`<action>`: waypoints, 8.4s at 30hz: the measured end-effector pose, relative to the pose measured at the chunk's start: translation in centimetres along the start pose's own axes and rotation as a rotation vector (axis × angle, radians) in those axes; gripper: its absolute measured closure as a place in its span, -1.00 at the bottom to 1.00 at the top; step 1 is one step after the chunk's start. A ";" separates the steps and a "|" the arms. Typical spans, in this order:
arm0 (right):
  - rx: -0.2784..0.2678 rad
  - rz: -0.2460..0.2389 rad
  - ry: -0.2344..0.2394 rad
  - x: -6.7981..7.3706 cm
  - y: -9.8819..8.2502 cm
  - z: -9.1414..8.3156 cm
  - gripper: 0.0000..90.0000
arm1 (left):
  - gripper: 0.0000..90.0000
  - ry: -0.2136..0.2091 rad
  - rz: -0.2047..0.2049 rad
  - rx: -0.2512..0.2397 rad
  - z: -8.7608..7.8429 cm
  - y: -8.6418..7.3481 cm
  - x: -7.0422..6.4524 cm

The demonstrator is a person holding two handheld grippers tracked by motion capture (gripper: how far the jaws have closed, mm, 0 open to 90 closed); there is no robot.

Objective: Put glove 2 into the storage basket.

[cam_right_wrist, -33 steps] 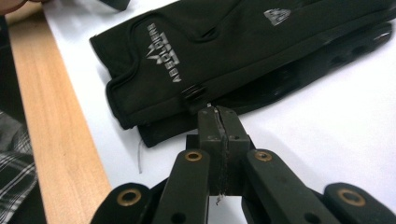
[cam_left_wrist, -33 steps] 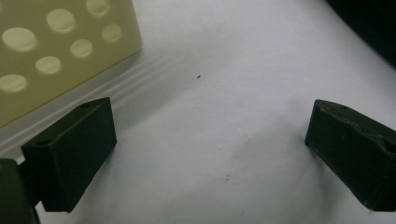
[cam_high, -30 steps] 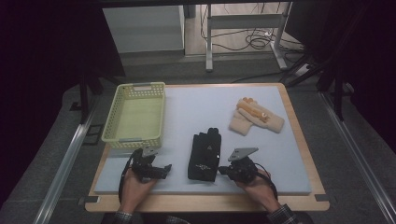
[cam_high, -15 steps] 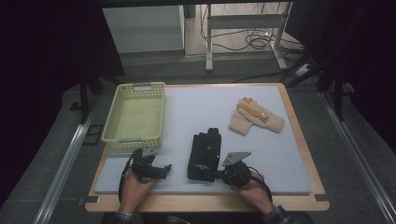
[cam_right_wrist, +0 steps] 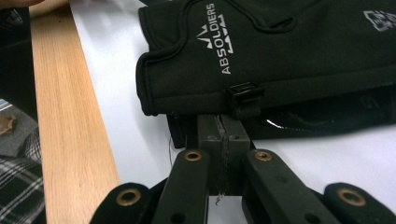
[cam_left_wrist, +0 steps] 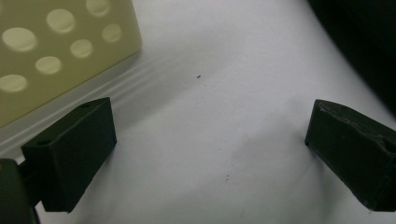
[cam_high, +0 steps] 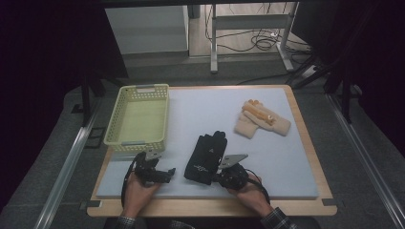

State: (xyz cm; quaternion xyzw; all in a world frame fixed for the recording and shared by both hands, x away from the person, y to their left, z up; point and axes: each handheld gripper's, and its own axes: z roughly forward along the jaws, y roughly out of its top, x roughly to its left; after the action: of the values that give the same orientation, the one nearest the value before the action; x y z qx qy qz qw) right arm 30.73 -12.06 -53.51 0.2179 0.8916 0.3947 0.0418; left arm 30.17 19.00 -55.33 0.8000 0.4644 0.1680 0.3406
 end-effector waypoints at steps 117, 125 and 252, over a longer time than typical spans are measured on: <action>-0.001 0.199 -0.427 -8.6 -4.7 -6.4 -0.78 | -1.00 -0.070 0.159 0.152 5.9 8.8 -7.8; 0.000 0.198 -0.427 -8.6 -4.7 -6.4 -0.78 | -1.00 -0.040 0.198 0.170 6.1 8.9 -9.2; -0.007 0.193 -0.425 -8.6 -4.7 -6.3 -0.76 | -0.26 0.171 -0.447 0.111 -0.7 11.3 18.8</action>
State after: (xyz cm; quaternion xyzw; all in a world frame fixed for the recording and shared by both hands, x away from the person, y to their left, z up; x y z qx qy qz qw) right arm 35.22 -22.83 -53.41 0.3803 0.8364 0.3451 0.1913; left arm 46.45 31.60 -47.82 0.6776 0.6656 0.1296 0.2846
